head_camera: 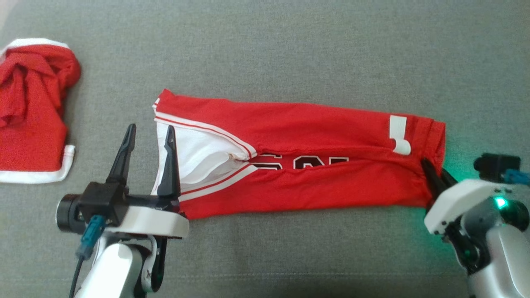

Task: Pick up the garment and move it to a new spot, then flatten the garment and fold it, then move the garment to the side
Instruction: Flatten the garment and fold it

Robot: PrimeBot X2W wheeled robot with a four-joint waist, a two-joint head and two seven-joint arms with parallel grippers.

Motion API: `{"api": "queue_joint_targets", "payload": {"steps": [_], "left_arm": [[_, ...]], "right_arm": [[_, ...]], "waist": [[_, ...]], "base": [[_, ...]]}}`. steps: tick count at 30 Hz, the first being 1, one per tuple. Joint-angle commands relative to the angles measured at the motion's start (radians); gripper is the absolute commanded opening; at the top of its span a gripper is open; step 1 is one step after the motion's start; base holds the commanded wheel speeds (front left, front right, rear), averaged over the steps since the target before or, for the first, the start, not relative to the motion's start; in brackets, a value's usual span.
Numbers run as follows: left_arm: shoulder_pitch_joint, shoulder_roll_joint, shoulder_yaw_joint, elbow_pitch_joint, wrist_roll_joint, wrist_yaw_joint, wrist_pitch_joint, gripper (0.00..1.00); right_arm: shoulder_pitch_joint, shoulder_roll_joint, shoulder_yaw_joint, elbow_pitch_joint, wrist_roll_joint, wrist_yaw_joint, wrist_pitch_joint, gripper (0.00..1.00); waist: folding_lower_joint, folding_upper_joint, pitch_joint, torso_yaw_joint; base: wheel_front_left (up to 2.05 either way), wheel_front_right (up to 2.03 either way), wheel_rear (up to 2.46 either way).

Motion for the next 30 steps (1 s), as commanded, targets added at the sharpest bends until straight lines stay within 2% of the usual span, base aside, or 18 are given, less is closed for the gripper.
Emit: {"api": "queue_joint_targets", "payload": {"steps": [1, 9, 15, 20, 23, 26, 30], "left_arm": [[-0.021, 0.006, 0.041, -0.025, 0.011, -0.006, -0.012, 1.00], [0.010, -0.009, 0.044, -0.007, 0.011, -0.014, -0.012, 1.00], [0.033, -0.012, 0.044, 0.000, 0.009, -0.016, -0.012, 1.00], [0.052, -0.010, 0.040, 0.007, 0.005, -0.017, -0.012, 1.00], [0.060, -0.008, 0.037, 0.012, 0.002, -0.018, -0.011, 1.00], [0.059, -0.008, 0.030, 0.017, 0.001, -0.021, -0.009, 1.00], [0.051, -0.013, 0.015, 0.026, 0.002, -0.027, -0.007, 1.00]], "right_arm": [[0.036, -0.015, 0.003, -0.031, 0.011, 0.004, -0.029, 0.00], [0.081, -0.120, -0.144, -0.054, 0.026, 0.004, -0.079, 0.00], [0.081, -0.134, -0.170, -0.106, 0.034, 0.004, -0.042, 0.00], [0.051, -0.081, -0.055, -0.234, 0.083, 0.004, 0.062, 0.00], [0.024, -0.016, 0.041, -0.279, 0.147, 0.004, 0.108, 0.00], [-0.005, 0.053, 0.150, -0.278, 0.233, 0.004, 0.127, 0.00], [-0.056, 0.097, 0.287, -0.220, 0.314, 0.004, 0.095, 0.00]], "waist": [[0.0000, -0.0001, -0.013, 0.000], [0.0000, -0.0001, -0.078, 0.001], [0.0000, -0.0001, -0.117, -0.002], [0.0000, -0.0001, -0.154, -0.006], [0.0000, -0.0001, -0.169, -0.004], [0.0000, -0.0001, -0.175, 0.005], [0.0000, -0.0001, -0.170, 0.030]], "base": [[0.00, 0.00, 0.00], [0.00, 0.00, 0.00], [0.00, 0.00, 0.00], [0.00, 0.00, 0.00], [0.00, 0.00, 0.00], [0.00, 0.00, 0.00], [0.00, 0.00, 0.00]]}}
